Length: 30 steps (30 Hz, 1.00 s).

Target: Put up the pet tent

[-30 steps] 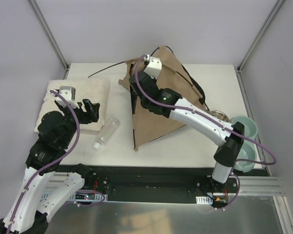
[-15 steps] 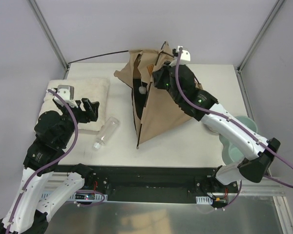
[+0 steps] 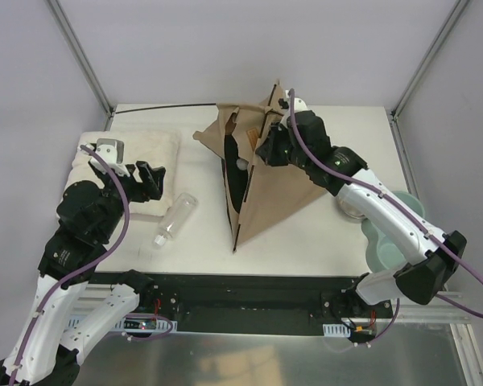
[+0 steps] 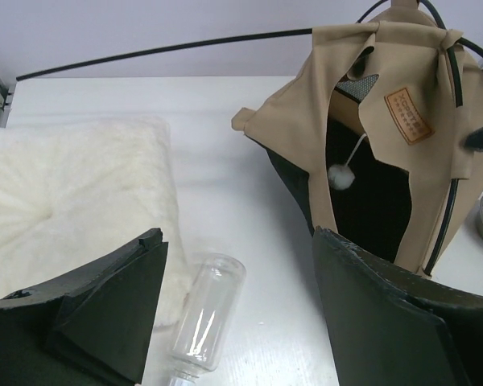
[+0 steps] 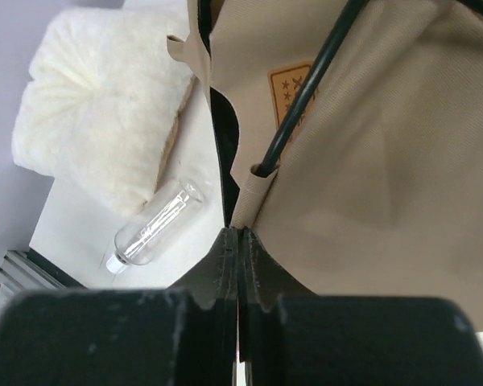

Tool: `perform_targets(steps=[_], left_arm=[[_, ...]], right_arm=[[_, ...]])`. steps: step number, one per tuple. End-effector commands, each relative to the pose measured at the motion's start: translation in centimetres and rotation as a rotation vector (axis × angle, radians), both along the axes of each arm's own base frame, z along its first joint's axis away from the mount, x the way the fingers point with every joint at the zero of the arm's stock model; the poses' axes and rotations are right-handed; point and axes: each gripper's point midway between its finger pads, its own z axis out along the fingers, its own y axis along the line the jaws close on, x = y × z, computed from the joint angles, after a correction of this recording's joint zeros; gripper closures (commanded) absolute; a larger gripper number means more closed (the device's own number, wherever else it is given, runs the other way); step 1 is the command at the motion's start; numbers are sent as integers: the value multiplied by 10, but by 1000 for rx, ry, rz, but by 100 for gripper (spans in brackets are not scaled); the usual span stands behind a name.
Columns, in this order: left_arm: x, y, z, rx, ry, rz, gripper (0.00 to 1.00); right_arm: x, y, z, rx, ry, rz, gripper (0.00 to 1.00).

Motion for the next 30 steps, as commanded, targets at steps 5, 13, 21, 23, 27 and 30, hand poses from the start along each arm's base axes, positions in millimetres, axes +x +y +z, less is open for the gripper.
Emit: perform_targets(steps=[5,13,21,23,27,30], left_arm=[[0,-1,13,-4,-31,-10,25],[2,-1,9,5,-21,-8,25],[1,-1,7,-1,-20,-9,25],[1,0,7,1,-22,-6,25],[-1,2,11,3,-35,0,25],[-1,3,16,14,-47,0,25]], right_arm=[[-4,-8,-3,-54,57,-72,69],[17,3,-7,-210,21,-231,37],[27,-6,-16,-317,58,-473,41],[28,-11,-17,-333,46,-495,57],[34,-19,-8,-351,-12,-520,94],[40,-13,12,-334,-95,-464,100]])
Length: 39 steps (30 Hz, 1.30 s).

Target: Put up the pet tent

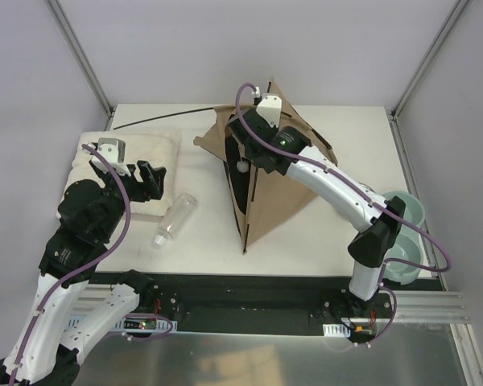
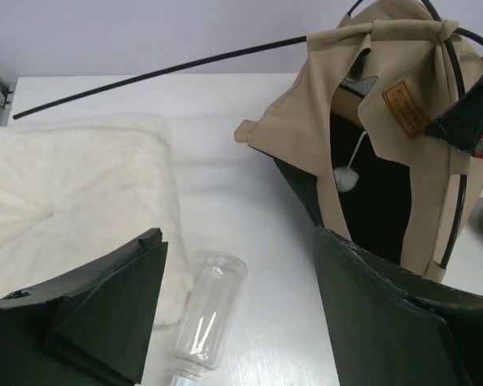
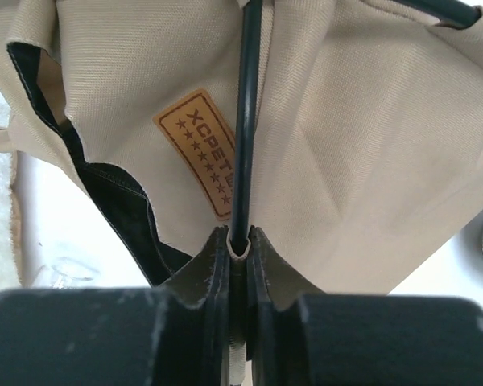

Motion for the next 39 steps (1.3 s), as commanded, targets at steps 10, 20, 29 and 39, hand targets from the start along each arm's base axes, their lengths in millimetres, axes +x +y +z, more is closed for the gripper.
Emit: perform_targets(steps=[10,20,29,39], left_arm=[[-10,8,33,26,-86,-4,24],[-14,1,39,26,-72,-48,23],[-48,-41,79,-27,-124,-342,21],[-10,-39,0,82,209,-244,16]], right_arm=[[2,-7,113,-9,-302,397,100],[1,-44,99,-16,-255,657,100],[14,-43,75,-92,-252,773,100],[14,-39,55,-119,-208,912,100]])
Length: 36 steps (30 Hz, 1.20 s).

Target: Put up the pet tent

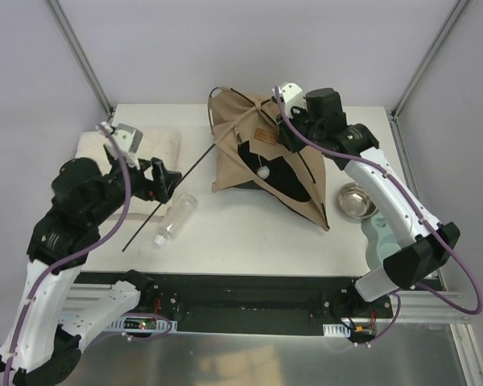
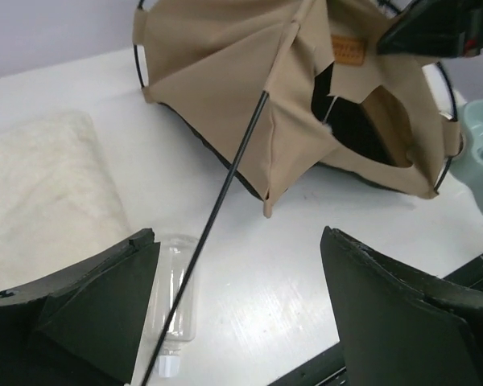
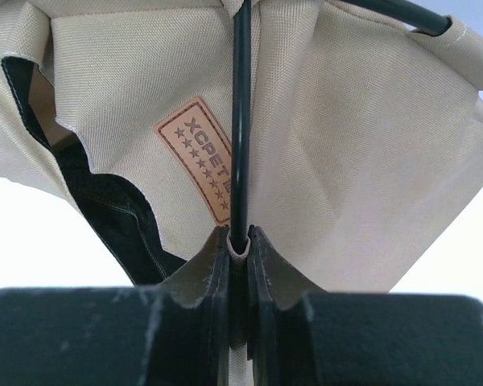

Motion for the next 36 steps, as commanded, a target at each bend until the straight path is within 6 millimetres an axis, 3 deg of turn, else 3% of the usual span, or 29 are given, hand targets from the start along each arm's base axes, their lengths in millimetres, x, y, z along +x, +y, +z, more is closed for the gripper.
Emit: perform_targets(steps=[1,6,10,13,17,21,24,28,30,34,35,36], left_arm=[[17,-2,-43,115,182,13,14],[24,-7,-96,257,401,-38,11],[26,-16,-117,289,473,-105,10],[24,-24,-127,288,508,-159,15],[26,-29,-139,296,530,-203,44],[31,-33,-143,309,523,-236,63],[36,-32,-148,328,520,-235,63],[50,-25,-156,366,513,-181,52],[57,-20,-159,383,504,-150,54],[61,-24,-156,361,505,-160,88],[61,-26,-155,351,508,-159,100],[62,-26,-153,342,503,-153,100]], right_arm=[[2,15,26,52,-88,119,100],[1,19,15,45,-57,144,100],[1,21,10,50,-38,157,100],[2,23,7,52,-28,166,100],[5,27,6,60,-25,171,100],[8,29,11,65,-44,175,97],[9,30,14,73,-45,185,97],[8,34,18,82,-36,206,98],[9,35,18,90,-31,210,98],[12,38,19,112,-12,184,93],[14,38,19,124,-3,165,84],[17,37,22,138,-2,142,75]])
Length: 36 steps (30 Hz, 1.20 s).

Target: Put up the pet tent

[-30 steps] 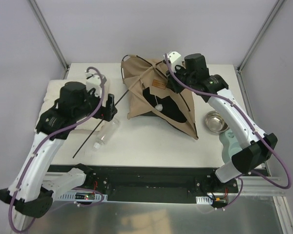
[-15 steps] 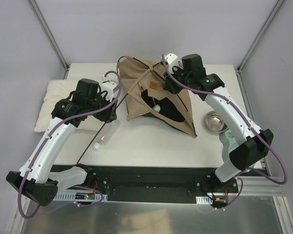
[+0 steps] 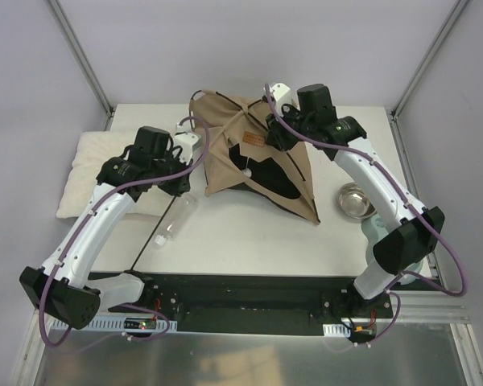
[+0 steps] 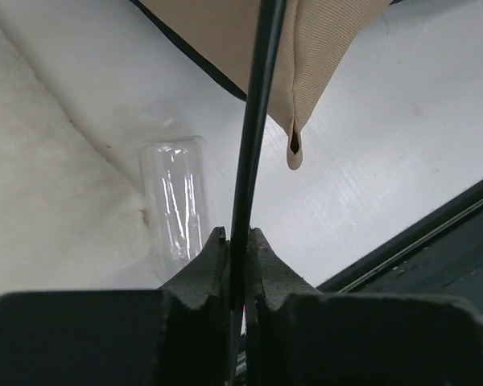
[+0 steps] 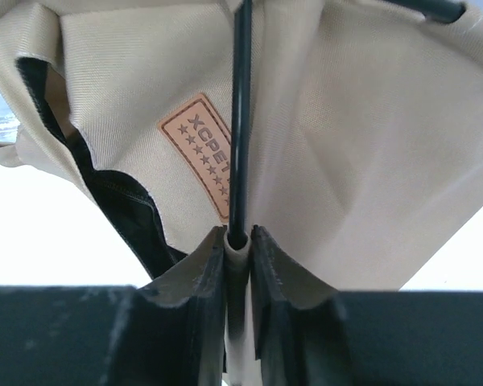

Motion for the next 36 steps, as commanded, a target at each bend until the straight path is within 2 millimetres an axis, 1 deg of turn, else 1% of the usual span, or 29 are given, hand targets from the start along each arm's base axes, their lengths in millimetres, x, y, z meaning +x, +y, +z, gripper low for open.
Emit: perform_targets(steps=[1,3,6,7,8,9,10,12,14,15,19,22,24,27,28,29,32,36], left_arm=[[10,-2,13,-29,-49,22,100],[14,-2,20,-39,-67,44,100],[21,-2,34,-67,-90,99,100],[23,-3,39,-80,-98,114,100],[25,-3,42,-87,-107,125,100],[28,-5,47,-112,-110,156,100],[32,-6,52,-127,-118,170,100],[37,-13,60,-170,-120,185,100],[44,-19,67,-210,-109,211,100],[49,-21,69,-224,-107,231,100],[65,-33,75,-310,-98,298,100],[79,-42,78,-363,-87,348,100],[87,-45,81,-396,-83,399,100],[99,-54,86,-456,-84,441,100],[101,-58,87,-471,-80,451,100],[103,-62,89,-483,-79,452,100],[112,-68,87,-497,-74,492,100],[118,-74,85,-511,-64,541,100]], right_arm=[[12,8,44,121,-65,-45,68],[16,7,49,149,-67,-93,48],[15,1,70,240,-73,-176,32],[12,0,81,277,-89,-194,24],[13,-3,90,319,-108,-232,19],[10,-6,101,360,-115,-260,16],[10,-12,106,386,-125,-296,14],[3,-22,125,452,-139,-357,12],[-6,-29,138,498,-134,-392,11],[-9,-34,142,514,-127,-415,11],[-39,-42,156,605,-51,-436,11],[-68,-36,153,662,66,-390,12],[-90,-26,146,707,164,-333,13],[-119,-7,117,733,304,-278,15],[-127,-1,103,719,338,-268,15],[-136,6,85,692,365,-263,15],[-159,29,48,628,429,-243,16],[-179,63,19,592,474,-186,24]])
